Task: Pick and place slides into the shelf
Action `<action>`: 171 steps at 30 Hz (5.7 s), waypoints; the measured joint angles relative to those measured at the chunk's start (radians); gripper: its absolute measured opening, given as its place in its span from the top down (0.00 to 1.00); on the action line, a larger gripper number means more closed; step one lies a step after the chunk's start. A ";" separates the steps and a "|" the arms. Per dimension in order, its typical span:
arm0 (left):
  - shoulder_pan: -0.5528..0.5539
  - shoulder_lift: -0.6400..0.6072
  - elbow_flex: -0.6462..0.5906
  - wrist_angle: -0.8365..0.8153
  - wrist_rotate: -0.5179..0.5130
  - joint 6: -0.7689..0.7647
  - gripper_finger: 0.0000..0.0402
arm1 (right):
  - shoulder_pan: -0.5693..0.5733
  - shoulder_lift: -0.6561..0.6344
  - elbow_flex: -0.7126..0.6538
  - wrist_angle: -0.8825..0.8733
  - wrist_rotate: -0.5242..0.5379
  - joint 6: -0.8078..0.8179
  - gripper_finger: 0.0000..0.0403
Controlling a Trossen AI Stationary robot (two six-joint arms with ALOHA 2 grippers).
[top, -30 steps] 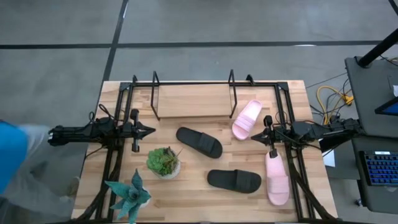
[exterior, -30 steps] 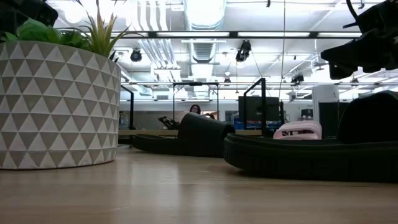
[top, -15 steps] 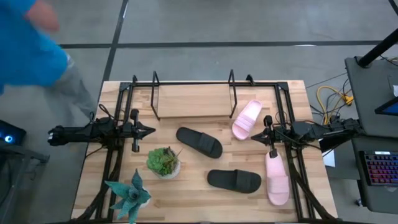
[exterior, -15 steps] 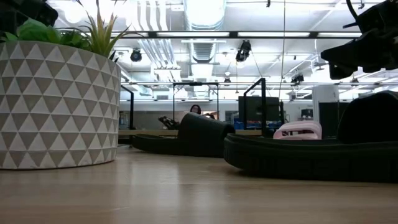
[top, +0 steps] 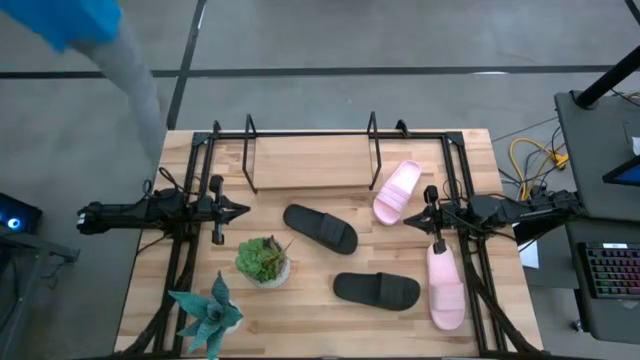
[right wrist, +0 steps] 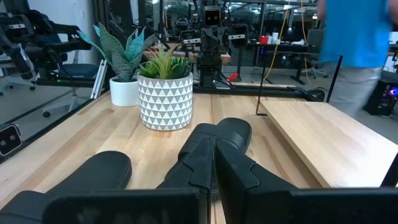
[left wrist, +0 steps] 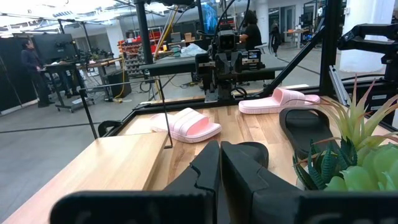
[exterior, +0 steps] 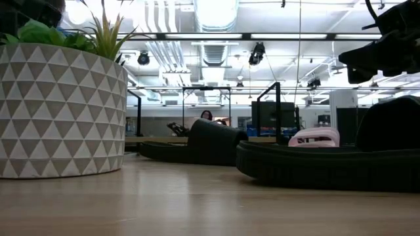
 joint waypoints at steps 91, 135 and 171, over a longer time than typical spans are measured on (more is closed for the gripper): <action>0.000 0.109 -0.052 0.551 -0.093 0.368 0.64 | 0.000 1.067 0.926 -0.680 0.423 0.138 0.59; 0.000 0.093 -0.052 0.552 -0.094 0.368 0.64 | 0.043 1.684 0.913 -0.938 0.684 0.498 0.70; 0.000 0.099 -0.052 0.552 -0.094 0.368 0.64 | -0.047 1.686 0.865 -0.974 0.718 0.489 0.62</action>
